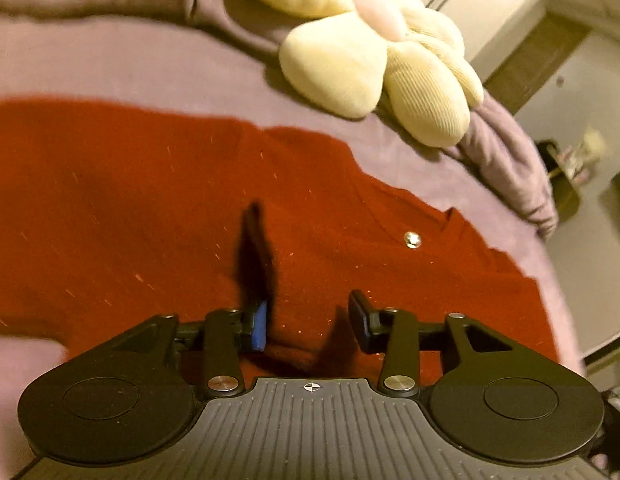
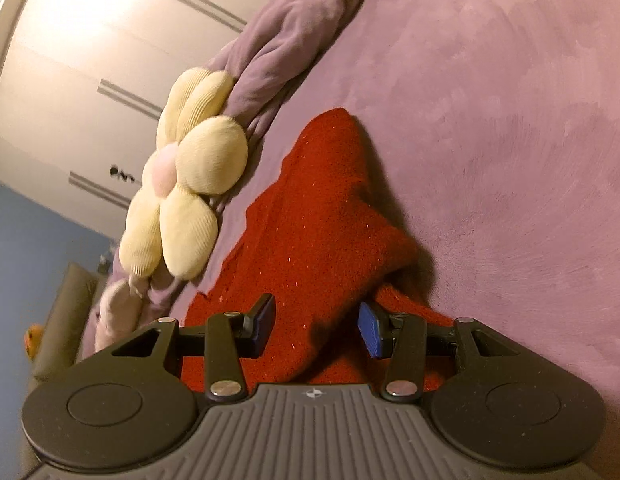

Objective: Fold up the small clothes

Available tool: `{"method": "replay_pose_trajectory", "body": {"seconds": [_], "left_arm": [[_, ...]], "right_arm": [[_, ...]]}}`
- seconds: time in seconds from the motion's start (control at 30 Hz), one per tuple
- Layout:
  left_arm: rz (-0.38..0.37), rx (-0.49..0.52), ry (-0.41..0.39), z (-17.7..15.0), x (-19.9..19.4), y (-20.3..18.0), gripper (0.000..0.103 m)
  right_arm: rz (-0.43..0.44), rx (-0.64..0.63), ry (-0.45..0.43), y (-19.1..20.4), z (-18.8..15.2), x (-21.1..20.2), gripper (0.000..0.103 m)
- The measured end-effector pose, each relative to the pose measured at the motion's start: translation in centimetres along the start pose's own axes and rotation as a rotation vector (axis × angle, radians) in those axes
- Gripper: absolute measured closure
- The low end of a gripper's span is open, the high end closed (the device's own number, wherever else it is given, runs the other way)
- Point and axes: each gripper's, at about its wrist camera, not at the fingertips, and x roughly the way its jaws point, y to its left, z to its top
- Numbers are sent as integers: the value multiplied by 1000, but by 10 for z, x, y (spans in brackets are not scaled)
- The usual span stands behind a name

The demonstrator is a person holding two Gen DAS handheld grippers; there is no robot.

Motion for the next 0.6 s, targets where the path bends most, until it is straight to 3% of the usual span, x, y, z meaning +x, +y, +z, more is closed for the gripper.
{"method": "replay_pose_trajectory", "body": {"seconds": [0.07, 0.17, 0.3, 0.4, 0.5, 0.6], "left_arm": [[-22, -37, 4, 4, 2, 3, 76], [-28, -48, -30, 15, -9, 3, 80], [-27, 58, -120, 33, -37, -5, 82], [53, 126, -164, 43, -50, 1, 82], [119, 139, -158, 48, -50, 12, 82], [125, 120, -143, 44, -47, 19, 82]], "right_arm": [[-2, 38, -5, -3, 1, 6, 58], [-5, 64, -6, -4, -1, 10, 58], [17, 68, -17, -1, -3, 11, 58], [24, 73, -16, 1, -5, 14, 58], [31, 80, -15, 2, -7, 19, 58], [31, 100, -16, 4, -9, 24, 58]]}}
